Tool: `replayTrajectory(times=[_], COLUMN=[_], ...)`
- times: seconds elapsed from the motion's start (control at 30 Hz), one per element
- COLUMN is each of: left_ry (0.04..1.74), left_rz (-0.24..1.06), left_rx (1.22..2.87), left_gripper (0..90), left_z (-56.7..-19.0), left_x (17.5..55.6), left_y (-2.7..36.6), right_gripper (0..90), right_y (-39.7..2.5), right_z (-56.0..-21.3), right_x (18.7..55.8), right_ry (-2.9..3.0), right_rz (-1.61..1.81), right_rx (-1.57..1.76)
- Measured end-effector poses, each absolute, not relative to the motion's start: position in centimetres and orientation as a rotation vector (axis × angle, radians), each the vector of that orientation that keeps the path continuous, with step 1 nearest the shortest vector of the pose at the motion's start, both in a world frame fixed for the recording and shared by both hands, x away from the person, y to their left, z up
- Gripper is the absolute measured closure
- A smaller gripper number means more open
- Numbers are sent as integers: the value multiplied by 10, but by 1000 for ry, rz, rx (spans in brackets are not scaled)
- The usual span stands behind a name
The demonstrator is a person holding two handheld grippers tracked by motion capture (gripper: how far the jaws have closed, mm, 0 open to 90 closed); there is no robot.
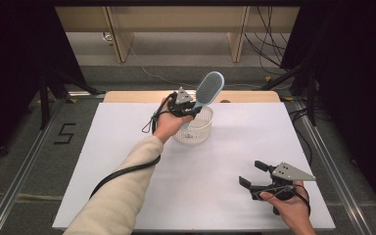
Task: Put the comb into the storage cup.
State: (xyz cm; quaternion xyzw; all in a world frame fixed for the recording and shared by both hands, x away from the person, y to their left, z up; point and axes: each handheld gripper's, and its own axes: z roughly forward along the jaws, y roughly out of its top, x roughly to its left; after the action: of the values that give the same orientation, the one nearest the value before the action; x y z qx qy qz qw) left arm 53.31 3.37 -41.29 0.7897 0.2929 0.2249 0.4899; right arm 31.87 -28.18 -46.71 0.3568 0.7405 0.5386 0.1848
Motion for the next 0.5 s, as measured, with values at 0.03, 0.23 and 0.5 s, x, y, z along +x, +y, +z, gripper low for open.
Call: replayTrajectory(times=[0.03,0.23,0.5], left_ry=[711,705,696], left_rz=[549,547,560], left_rx=[1920,1922,1927], left_gripper=[697,697,697], left_z=[-413,-415,-415], left_x=[533,533,534], left_y=[33,32,31], right_gripper=[143,143,142], right_y=[-282,-282,-282], right_z=[-467,-467,-467], right_x=[319,318,318], right_ry=[2086,2088,2088], right_rz=[1517,1518,1518], right_rx=[1004,1006,1006])
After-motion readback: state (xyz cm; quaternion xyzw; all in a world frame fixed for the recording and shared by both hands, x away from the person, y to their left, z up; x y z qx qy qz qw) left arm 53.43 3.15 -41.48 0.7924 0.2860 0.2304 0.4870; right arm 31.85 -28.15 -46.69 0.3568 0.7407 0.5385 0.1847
